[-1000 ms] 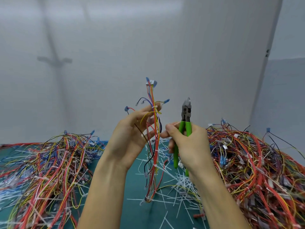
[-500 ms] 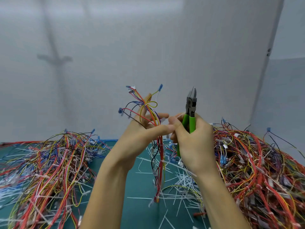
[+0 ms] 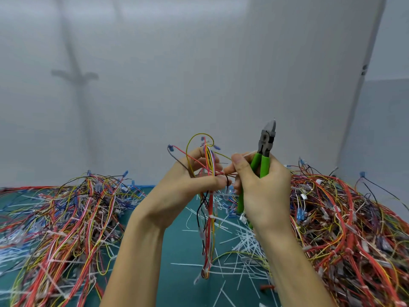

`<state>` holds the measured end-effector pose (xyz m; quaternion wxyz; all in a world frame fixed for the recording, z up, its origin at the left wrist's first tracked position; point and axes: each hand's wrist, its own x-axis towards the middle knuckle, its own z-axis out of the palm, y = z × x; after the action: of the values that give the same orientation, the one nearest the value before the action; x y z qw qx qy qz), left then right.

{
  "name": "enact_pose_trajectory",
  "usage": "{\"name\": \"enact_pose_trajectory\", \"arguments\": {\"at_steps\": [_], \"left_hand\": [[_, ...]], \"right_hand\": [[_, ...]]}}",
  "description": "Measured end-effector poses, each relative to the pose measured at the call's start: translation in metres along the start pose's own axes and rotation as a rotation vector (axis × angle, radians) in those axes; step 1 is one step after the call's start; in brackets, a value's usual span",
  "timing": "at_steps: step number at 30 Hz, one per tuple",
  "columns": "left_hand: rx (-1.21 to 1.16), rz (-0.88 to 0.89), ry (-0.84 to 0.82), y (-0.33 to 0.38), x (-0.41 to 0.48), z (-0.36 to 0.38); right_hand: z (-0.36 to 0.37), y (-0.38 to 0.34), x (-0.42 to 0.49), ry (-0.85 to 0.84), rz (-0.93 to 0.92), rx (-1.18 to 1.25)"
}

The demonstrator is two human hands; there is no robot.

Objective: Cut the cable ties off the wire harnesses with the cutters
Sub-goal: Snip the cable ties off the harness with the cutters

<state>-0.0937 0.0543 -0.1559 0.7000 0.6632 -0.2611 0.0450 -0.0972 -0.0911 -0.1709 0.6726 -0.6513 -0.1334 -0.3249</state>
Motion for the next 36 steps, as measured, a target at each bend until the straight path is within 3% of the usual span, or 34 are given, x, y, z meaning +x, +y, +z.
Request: {"name": "enact_pose_trajectory", "arguments": {"at_steps": [2,7,14,19,28,36], "left_hand": [[0.047,-0.007,-0.017,0.002,-0.001,-0.001],[0.130,-0.005,0.126,0.006,0.001,0.002],[0.186,0.074,0.151,0.010,0.002,0.006],[0.173,0.072,0.242,0.008,0.004,0.008],[0.051,0.086,0.416,0.010,0.003,0.001],[0.140,0.057,0.429,0.009,0.003,0.004]], "right_hand": [[0.000,0.001,0.000,0.011,0.007,0.022],[0.000,0.000,-0.001,-0.003,0.030,0.020],[-0.007,-0.001,0.002,0.046,0.124,0.069],[-0.010,-0.004,0.004,-0.053,0.129,0.006],[-0.030,-0.007,0.010,-0.419,-0.073,-0.707],[-0.027,0.002,0.006,-0.459,-0.240,-0.970]]}}
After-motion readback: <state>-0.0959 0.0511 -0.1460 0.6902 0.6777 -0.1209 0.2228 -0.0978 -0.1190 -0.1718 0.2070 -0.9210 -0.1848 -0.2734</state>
